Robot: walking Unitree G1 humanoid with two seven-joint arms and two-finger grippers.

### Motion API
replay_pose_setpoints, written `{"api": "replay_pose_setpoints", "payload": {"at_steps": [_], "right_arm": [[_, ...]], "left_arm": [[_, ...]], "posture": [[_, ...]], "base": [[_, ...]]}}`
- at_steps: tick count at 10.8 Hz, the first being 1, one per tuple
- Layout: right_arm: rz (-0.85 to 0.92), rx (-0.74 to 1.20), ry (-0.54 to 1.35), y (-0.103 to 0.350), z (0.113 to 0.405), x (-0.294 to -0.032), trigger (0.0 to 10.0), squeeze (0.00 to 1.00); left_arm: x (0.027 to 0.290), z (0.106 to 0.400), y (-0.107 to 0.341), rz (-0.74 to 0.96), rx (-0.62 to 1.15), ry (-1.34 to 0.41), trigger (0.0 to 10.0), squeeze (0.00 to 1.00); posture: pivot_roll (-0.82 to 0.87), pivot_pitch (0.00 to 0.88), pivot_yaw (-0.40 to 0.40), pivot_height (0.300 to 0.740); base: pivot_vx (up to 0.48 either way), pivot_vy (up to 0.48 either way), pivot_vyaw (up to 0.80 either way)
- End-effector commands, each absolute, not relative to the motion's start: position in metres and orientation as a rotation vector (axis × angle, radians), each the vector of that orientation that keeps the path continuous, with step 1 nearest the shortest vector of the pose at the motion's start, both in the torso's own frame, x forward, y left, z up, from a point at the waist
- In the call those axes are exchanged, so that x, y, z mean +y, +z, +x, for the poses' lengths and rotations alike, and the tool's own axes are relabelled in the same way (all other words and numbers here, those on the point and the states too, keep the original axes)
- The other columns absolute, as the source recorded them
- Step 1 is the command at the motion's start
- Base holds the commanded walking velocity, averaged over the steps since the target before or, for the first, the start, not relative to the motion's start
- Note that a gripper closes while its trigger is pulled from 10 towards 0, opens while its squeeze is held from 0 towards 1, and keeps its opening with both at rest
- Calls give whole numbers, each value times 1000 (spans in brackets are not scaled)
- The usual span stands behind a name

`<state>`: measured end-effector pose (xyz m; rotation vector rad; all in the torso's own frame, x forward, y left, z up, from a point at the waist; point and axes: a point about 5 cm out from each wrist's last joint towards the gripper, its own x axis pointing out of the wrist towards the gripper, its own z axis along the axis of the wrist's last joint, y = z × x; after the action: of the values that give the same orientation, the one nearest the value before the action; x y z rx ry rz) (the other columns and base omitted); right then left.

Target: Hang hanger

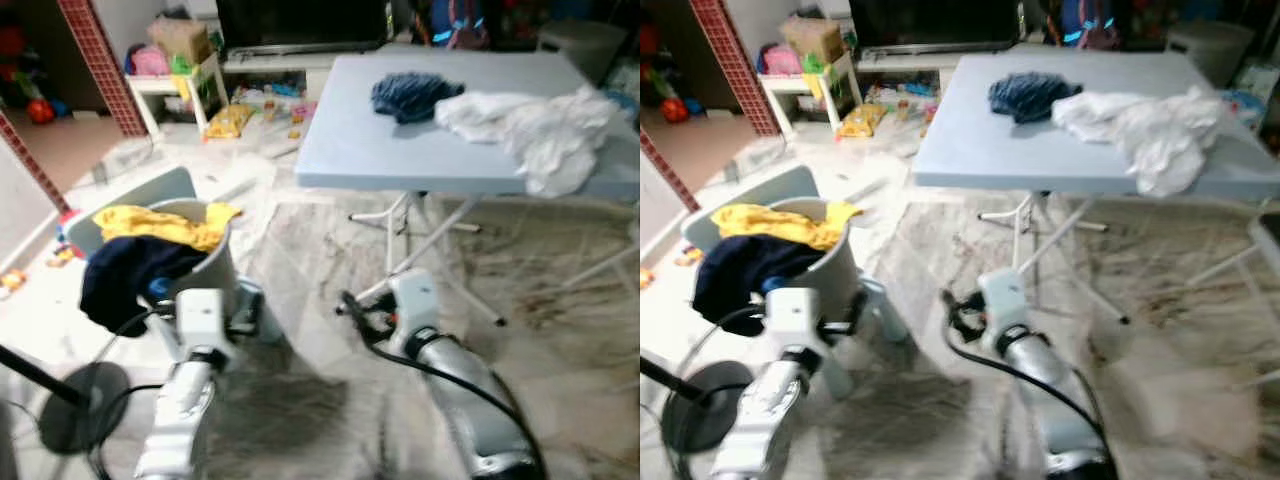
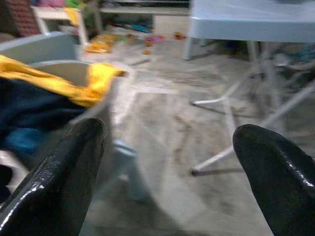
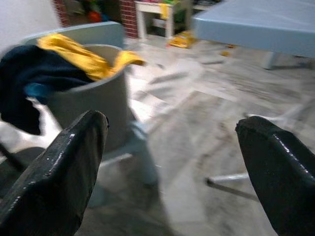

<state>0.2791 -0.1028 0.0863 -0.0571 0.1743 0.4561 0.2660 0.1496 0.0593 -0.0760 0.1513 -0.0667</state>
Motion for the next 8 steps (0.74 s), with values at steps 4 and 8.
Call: {"api": "replay_pose_setpoints", "payload": {"at_steps": [4, 8], "right_arm": [[-67, 160, 444, 90, 279, -109, 10000, 0], [-63, 160, 440, 92, 280, -110, 10000, 0]], "left_arm": [[147, 268, 61, -78, 155, -61, 10000, 0], [146, 269, 60, -80, 158, -59, 10000, 0]], "posture": [[-185, 0, 92, 740], [-185, 0, 87, 740]], "base": [[0, 480, 203], [0, 480, 0]]}}
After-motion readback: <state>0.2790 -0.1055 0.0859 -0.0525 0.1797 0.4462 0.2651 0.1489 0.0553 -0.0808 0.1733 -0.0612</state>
